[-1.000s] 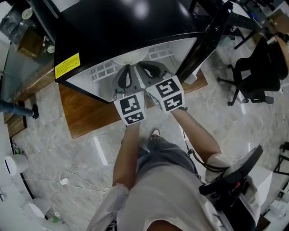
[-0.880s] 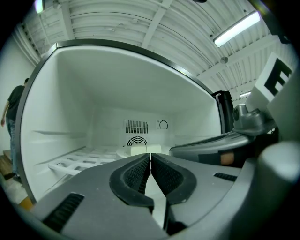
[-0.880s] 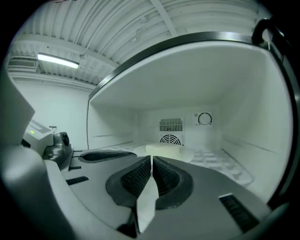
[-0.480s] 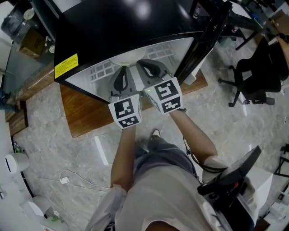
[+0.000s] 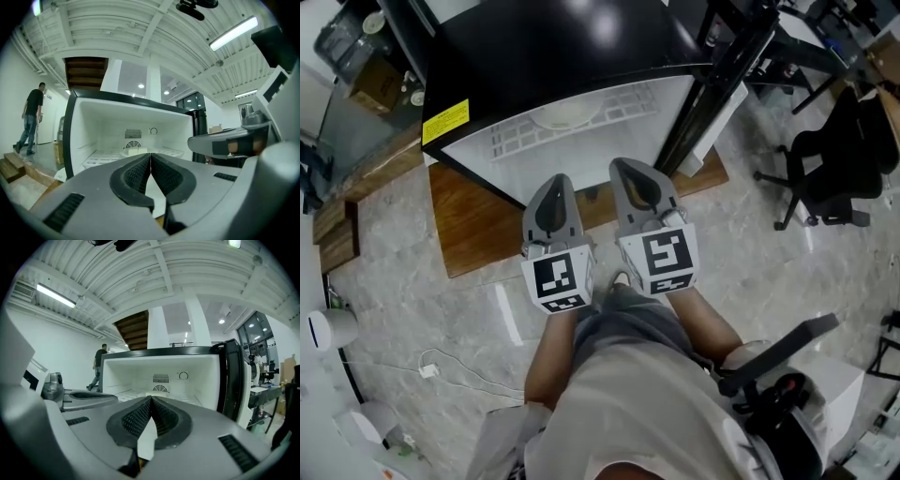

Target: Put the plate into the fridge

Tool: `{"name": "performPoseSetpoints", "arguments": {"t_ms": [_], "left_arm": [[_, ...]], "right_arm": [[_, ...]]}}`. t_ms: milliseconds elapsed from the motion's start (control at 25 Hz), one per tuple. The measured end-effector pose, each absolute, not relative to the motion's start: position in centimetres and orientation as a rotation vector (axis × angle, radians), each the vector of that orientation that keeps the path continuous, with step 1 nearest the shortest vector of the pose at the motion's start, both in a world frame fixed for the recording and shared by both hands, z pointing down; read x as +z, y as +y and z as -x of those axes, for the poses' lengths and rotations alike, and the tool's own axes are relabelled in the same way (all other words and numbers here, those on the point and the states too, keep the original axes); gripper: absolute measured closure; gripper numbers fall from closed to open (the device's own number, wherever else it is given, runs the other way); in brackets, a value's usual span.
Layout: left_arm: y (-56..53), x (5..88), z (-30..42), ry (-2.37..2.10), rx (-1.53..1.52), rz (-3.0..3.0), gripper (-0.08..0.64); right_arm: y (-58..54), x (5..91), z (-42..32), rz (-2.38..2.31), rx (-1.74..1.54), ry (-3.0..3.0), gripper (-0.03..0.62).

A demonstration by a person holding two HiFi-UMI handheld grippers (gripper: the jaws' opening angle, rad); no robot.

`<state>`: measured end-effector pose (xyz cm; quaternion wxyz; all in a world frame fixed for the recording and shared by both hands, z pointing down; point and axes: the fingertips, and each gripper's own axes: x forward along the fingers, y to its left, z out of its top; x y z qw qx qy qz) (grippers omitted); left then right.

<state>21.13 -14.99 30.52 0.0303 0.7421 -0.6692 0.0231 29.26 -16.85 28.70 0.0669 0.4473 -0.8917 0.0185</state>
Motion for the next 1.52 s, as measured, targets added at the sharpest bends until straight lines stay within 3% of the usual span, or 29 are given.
{"name": "performPoseSetpoints", "arguments": {"t_ms": [360, 800, 1520], "left_arm": [[-8.0, 28.4, -20.4, -2.037, 0.013, -2.331, 0.540], [4.9, 26.7, -24.4, -1.953, -0.042, -2.379, 0.540], [6.3, 24.4, -28.9, -2.004, -0.064, -2.379, 0.540]], "right_arm": [[-9.3, 26.6, -28.5, -1.443, -0.001, -2.692, 0.574], [4.3, 24.7, -31.9, -1.486, -0.045, -2.645, 0.575], [6.6, 22.4, -37.3, -1.461, -0.064, -2.709, 0.575]]}}
